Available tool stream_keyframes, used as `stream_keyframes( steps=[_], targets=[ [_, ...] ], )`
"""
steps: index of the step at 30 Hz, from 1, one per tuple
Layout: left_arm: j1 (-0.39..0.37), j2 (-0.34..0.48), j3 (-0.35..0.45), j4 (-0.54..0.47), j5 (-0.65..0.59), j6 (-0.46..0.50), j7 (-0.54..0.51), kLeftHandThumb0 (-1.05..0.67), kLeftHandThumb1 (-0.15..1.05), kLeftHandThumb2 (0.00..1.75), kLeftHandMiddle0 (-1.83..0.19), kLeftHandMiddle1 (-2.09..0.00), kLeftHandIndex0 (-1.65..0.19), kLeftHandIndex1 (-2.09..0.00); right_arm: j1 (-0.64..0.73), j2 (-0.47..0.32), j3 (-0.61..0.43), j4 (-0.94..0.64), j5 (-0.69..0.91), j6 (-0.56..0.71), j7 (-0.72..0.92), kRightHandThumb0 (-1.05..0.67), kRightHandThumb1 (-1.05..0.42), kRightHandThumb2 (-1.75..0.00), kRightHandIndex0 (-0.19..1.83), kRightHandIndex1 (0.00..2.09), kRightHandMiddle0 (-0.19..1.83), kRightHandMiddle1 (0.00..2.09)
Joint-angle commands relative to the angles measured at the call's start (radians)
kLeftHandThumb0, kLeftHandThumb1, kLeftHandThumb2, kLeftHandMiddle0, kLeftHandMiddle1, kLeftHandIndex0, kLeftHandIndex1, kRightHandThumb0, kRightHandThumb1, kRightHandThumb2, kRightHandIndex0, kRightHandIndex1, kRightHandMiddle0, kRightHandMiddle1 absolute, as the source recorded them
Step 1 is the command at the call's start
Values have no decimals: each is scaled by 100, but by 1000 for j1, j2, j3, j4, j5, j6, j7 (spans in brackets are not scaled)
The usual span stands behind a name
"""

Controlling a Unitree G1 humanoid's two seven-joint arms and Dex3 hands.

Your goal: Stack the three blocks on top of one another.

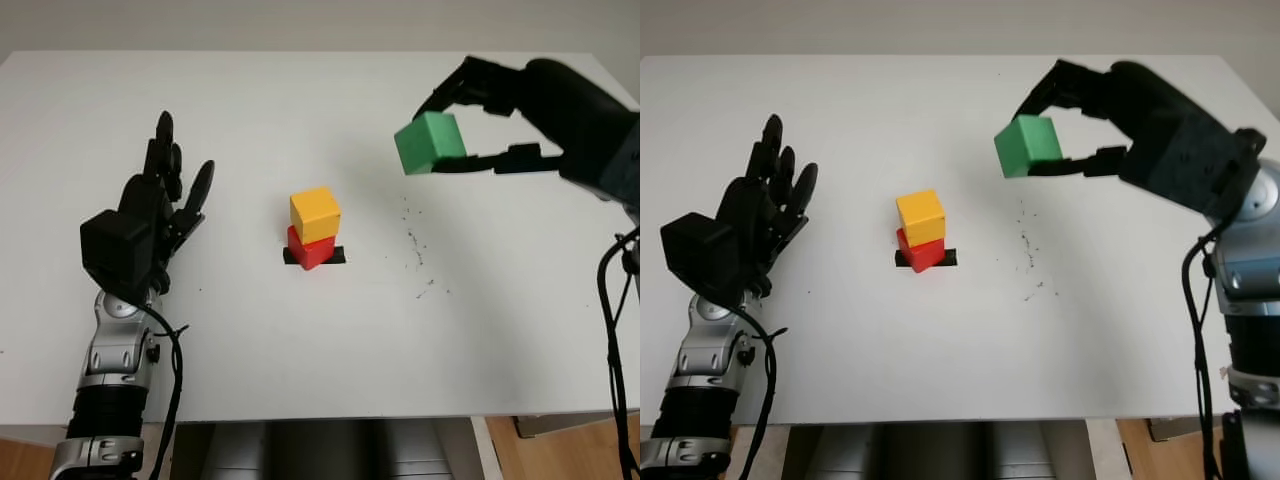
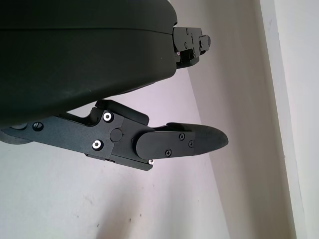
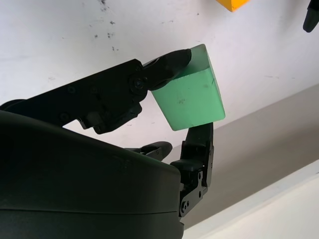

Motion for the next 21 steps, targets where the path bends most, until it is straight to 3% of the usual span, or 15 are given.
stream_keyframes(
  steps=[1,4,9,16,21],
  targets=[
    [0,6,4,6,-4,-15,-2,-63,105,38,7,-6,8,-6,-110,2,31,16,-6,73,40,-37,-92,-5,47,8,47,128],
    [-2,12,2,10,3,-21,-2,-62,105,40,7,-5,9,-5,-243,12,92,70,-30,186,113,-31,-92,-5,47,8,45,131],
    [-7,18,0,16,3,-30,-11,-60,105,41,9,-5,10,-5,-404,45,182,174,-74,236,206,-29,-91,-5,45,6,43,133],
    [-15,9,0,28,8,-34,7,-62,105,41,7,-6,7,-6,-523,104,269,348,-114,121,290,-34,-94,-6,44,6,35,152],
    [-16,5,3,33,-1,-40,9,-61,105,41,6,-6,6,-6,-542,135,313,385,-163,55,301,-42,-98,-6,45,6,29,163]
  ],
)
